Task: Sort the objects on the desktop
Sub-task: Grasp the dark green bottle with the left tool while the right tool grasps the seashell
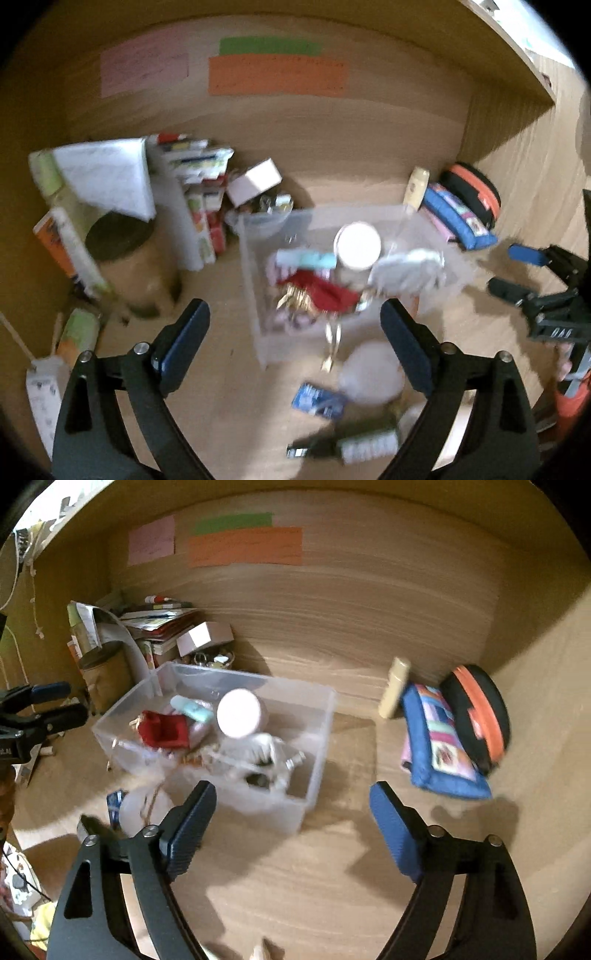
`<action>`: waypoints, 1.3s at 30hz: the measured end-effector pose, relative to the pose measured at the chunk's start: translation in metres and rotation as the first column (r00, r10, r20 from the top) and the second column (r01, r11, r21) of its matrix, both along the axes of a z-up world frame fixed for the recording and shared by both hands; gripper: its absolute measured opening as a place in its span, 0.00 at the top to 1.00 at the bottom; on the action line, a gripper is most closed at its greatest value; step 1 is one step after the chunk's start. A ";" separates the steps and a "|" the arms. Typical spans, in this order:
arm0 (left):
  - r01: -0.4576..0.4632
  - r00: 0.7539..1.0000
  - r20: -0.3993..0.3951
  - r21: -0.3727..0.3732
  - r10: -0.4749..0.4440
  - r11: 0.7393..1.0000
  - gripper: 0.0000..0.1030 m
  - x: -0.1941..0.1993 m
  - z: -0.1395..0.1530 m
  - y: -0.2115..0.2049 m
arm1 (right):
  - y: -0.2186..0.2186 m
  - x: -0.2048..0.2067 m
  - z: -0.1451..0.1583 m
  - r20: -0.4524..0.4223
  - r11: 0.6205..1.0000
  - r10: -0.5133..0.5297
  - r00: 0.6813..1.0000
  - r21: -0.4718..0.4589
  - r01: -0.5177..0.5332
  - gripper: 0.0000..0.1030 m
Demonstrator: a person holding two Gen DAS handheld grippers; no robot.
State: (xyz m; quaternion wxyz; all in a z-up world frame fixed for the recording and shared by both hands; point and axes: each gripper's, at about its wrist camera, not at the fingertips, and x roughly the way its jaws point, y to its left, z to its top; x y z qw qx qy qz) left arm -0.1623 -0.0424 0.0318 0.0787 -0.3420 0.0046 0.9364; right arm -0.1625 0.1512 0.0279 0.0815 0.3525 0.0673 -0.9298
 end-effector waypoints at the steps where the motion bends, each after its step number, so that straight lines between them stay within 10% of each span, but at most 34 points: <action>1: -0.006 1.000 0.008 -0.004 0.006 1.000 0.08 0.006 -0.004 -0.001 | 0.005 0.006 -0.002 0.003 1.000 -0.005 1.000 -0.005 0.005 0.19; 19: 0.044 0.976 0.212 0.071 -0.058 0.997 0.08 0.058 -0.074 0.024 | 0.037 0.076 -0.074 0.161 0.996 -0.035 0.986 -0.074 0.048 0.22; 35: -0.041 0.981 0.191 0.067 0.027 0.997 0.18 0.041 -0.088 0.021 | 0.022 0.079 -0.091 0.211 0.999 0.044 0.976 -0.034 -0.038 0.82; 39: -0.063 0.985 0.163 0.046 0.054 0.997 0.19 0.040 -0.088 0.019 | 0.022 0.079 -0.090 0.209 0.998 0.050 0.977 -0.043 -0.042 0.85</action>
